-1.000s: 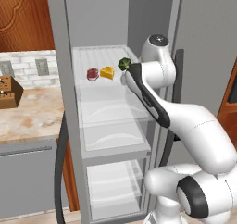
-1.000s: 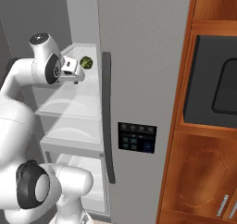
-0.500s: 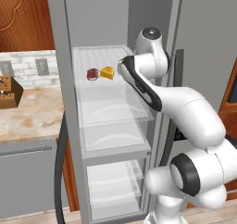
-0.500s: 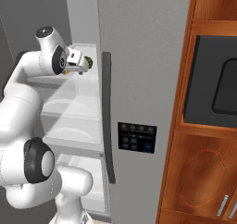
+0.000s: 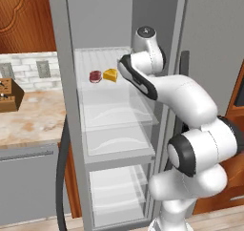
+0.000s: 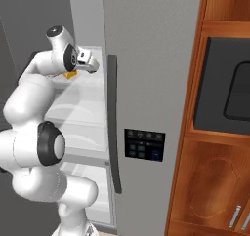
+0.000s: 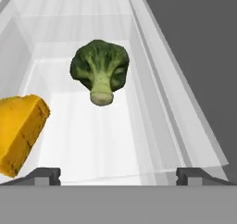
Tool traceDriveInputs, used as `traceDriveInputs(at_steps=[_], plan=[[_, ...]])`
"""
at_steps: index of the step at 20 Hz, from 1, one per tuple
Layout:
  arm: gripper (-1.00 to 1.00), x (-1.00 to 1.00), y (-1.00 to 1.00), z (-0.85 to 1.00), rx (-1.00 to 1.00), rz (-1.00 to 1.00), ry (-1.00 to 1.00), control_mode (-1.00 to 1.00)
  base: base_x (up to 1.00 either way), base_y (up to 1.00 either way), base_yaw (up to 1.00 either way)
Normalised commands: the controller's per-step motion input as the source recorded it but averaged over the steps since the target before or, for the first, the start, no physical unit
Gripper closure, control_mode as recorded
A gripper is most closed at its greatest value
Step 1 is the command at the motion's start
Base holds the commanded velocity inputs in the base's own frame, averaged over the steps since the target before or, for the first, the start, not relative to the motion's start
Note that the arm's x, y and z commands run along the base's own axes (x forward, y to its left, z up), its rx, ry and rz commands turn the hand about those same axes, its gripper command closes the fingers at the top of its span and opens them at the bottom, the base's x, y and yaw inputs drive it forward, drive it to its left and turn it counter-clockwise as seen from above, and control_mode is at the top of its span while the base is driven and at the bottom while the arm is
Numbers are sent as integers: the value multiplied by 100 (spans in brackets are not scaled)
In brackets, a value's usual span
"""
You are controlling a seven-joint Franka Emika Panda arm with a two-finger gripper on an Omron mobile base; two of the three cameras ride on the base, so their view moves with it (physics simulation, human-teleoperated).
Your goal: Take the cheese, steak, and broccoli from the fridge and place them on the plate on the dining counter to create an appetizer plate.
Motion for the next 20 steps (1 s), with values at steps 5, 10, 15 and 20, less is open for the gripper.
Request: traceDriveInputs(at_steps=[5, 10, 15, 20], plan=[[-100, 48, 0, -2, 0, -5, 2, -100, 0, 0, 0], [-100, 34, 0, -9, 0, -4, 1, -100, 0, 0, 0], [-100, 27, 0, -24, 0, -4, 2, -100, 0, 0, 0], [-100, 30, 0, -24, 0, -2, 1, -100, 0, 0, 0]])
